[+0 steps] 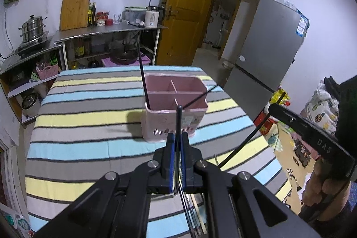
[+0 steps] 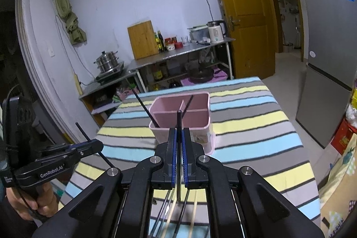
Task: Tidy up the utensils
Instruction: 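Lift both held chopsticks over the pink basket with both grippers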
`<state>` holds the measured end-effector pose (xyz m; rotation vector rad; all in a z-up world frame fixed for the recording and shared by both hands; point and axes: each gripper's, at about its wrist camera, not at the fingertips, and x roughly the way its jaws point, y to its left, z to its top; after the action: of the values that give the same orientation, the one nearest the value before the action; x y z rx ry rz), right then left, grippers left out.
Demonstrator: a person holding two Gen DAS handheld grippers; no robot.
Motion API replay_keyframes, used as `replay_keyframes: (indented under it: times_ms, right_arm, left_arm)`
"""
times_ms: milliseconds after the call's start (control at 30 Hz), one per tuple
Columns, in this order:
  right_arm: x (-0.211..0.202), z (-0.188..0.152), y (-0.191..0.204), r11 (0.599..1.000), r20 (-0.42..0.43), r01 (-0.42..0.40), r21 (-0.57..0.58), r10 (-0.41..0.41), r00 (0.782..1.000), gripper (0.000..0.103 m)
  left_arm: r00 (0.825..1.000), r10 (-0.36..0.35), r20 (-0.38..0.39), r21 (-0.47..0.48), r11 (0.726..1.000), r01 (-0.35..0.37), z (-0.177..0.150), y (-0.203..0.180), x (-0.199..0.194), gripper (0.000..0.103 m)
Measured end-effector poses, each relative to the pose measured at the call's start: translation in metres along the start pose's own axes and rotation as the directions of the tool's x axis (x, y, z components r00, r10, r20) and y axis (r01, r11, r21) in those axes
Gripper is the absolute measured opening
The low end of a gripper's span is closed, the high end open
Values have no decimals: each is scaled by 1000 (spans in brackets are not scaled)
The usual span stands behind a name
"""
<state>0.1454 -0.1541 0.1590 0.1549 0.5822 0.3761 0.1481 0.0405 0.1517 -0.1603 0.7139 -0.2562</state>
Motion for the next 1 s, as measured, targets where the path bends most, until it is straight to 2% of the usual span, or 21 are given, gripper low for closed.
replay_keyframes:
  times_ms: [300,667,1000]
  right_arm:
    - [4,29,3,1000,83,-18,11,17,996,4]
    - [17,80,14,999,195,-41,29,35,980,4]
    - [45,91,17,999,221,-24,21,19,975,4]
  left_arm:
    - [998,-1,65,-26,1000,2,43,9,-10,5]
    - [988,-2,153,-53,999,10,93,19,-12,5]
    - [980,-3,198,-78,997,19,116,29,0,5]
